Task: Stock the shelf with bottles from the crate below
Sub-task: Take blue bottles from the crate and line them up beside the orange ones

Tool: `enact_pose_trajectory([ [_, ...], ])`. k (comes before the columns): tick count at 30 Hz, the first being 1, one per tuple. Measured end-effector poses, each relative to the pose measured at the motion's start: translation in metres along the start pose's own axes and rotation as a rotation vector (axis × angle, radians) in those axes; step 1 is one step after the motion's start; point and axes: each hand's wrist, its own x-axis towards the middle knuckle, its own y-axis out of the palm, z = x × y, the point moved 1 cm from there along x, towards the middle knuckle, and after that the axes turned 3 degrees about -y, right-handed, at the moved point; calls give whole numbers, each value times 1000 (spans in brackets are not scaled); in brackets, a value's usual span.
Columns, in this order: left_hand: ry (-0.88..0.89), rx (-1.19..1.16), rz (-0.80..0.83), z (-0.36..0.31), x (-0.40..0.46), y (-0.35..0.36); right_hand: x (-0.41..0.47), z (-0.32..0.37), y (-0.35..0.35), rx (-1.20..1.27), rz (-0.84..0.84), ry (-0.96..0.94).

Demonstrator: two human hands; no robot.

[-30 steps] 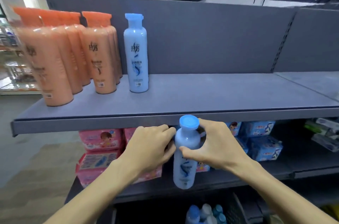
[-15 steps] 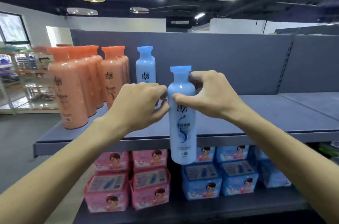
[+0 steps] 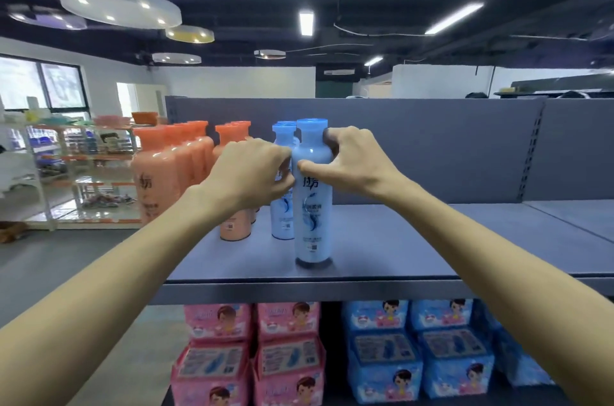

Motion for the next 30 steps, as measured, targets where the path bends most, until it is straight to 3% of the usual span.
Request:
enact_pose_trajectory([
  [9,-12,-9,113,27,-21,23,8,-11,40,35,63,107],
  [14,-28,20,125,37,-35,35,-18,-11,52,73,233,139],
  [30,-9,25,122,48,-37,55,-37,-14,101,-3,170,231],
])
